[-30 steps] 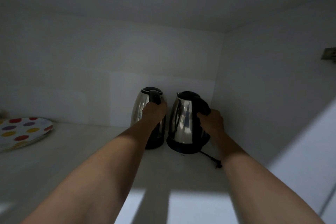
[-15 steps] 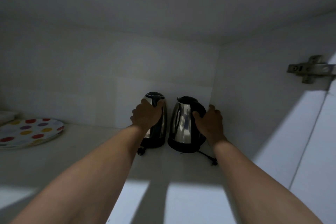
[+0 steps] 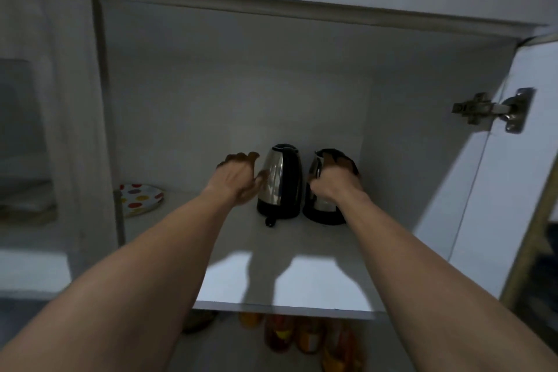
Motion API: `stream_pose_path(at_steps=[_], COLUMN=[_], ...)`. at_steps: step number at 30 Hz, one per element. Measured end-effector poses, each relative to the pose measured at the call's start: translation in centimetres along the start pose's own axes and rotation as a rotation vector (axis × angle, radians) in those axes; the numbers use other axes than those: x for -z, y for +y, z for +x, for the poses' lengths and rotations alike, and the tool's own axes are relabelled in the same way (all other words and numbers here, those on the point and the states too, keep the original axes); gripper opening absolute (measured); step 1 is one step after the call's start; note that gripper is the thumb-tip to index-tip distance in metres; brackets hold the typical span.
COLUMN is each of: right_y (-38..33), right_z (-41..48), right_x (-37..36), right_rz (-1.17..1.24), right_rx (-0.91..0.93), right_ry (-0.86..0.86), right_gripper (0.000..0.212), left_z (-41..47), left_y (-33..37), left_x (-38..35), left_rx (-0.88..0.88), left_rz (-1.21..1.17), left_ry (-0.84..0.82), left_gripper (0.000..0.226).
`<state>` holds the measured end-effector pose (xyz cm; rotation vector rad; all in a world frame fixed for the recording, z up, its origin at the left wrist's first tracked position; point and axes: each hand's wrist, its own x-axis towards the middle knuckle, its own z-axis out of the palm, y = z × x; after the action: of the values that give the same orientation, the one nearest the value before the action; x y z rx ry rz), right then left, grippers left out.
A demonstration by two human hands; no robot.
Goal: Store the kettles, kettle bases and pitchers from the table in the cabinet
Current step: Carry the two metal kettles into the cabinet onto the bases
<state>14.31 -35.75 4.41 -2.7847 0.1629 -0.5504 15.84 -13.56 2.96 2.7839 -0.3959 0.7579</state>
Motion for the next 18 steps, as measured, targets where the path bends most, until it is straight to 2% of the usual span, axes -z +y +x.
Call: stream_pose_path(at_steps=[5, 9, 12, 18], right_y=[-2.7, -5.2, -7.1, -12.3], right_z=[-3.4, -5.9, -7.7, -12.6], right_x=[1.7, 2.5, 2.4, 1.6], right_rz=[-0.037, 0.006, 0.056, 0.138], right_rx=[0.028, 0.109, 0.199, 0.404], right_ry=[0.011, 0.045, 0.045, 0.043], right_gripper=[0.062, 0.058, 0.059, 0.057], left_z=[-3.6, -7.2, -10.4, -18.9], left_y=[-1.2, -2.7, -3.6, -5.9], left_x=[3.4, 6.5, 8.5, 13.0], left_rx=[-0.003, 0.005, 0.036, 0.161], left_rz=[-0.011, 0.014, 0.056, 0.205], left_ry=[0.015, 0.107, 0.178, 0.196], left_gripper=[0.056, 0.049, 0.041, 0.035])
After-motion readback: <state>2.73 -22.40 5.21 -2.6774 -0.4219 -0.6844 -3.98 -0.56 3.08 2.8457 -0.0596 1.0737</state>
